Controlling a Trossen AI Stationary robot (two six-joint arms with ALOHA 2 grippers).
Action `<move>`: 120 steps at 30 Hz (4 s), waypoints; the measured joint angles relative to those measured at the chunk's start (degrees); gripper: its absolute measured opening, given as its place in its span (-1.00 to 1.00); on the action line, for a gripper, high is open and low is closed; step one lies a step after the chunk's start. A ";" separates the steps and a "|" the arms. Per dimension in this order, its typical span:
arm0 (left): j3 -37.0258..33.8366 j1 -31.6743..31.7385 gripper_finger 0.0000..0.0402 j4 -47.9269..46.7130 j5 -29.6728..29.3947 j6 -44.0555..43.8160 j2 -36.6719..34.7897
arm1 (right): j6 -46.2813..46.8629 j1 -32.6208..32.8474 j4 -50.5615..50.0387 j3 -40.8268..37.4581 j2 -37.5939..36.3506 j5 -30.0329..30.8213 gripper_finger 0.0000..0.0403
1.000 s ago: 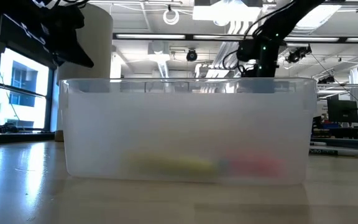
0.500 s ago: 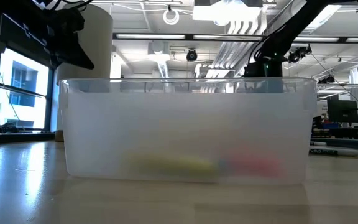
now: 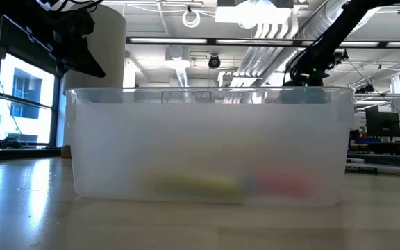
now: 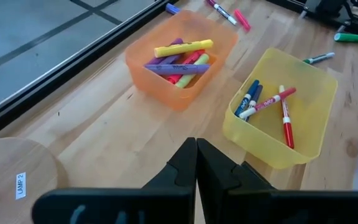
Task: Pick & Place Markers
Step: Put the brown marker pen into the yellow bin
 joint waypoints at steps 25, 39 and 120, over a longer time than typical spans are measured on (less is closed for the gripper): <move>0.02 0.00 -1.00 -0.02 0.39 1.55 0.02 | 11.17 0.37 0.07 -0.27 0.33 -1.42 -0.61; 0.04 0.00 -1.00 -0.04 0.35 3.04 0.00 | 15.99 1.66 -1.19 -2.03 0.31 -2.04 -0.61; 0.07 0.00 -1.00 -2.78 -6.23 5.67 -0.90 | 4.37 9.55 -19.25 0.70 7.98 13.92 -1.00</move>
